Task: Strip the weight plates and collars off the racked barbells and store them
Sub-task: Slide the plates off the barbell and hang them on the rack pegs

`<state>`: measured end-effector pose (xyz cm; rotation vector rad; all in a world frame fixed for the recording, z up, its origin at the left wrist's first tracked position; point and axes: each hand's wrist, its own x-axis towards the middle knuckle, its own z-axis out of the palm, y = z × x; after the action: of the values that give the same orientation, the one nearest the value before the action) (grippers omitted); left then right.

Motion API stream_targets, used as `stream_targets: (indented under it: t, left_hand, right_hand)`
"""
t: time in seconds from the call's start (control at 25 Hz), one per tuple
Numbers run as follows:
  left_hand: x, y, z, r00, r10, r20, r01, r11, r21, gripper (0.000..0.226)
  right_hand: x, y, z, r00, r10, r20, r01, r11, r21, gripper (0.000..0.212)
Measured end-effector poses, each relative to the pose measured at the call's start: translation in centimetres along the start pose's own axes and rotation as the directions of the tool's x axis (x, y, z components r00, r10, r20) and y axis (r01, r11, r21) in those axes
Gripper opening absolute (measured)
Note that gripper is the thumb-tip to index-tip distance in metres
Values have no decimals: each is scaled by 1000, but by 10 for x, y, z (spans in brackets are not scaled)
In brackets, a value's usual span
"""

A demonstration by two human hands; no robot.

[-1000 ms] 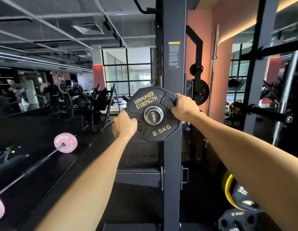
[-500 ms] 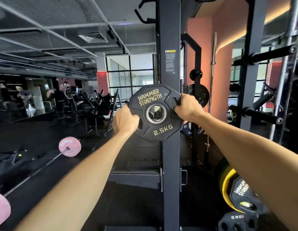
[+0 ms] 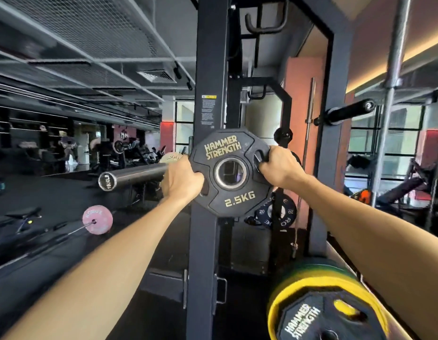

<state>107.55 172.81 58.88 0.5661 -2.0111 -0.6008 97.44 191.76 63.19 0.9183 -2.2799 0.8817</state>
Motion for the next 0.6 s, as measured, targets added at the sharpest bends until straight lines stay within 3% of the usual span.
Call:
stream_targets:
  t: [0.32, 0.4, 0.6]
  left_hand:
    - [-51, 187, 127, 994, 91, 52, -90, 996, -28, 17]
    - [-61, 222, 148, 992, 119, 53, -115, 991, -68, 15]
    - [-55, 277, 178, 984, 170, 50, -165, 981, -99, 11]
  right_hand:
    - [-5, 182, -145, 996, 77, -37, -79, 995, -59, 11]
    - [-9, 212, -176, 994, 97, -47, -100, 992, -77, 7]
    - [-7, 248, -226, 993, 101, -66, -106, 991, -82, 21]
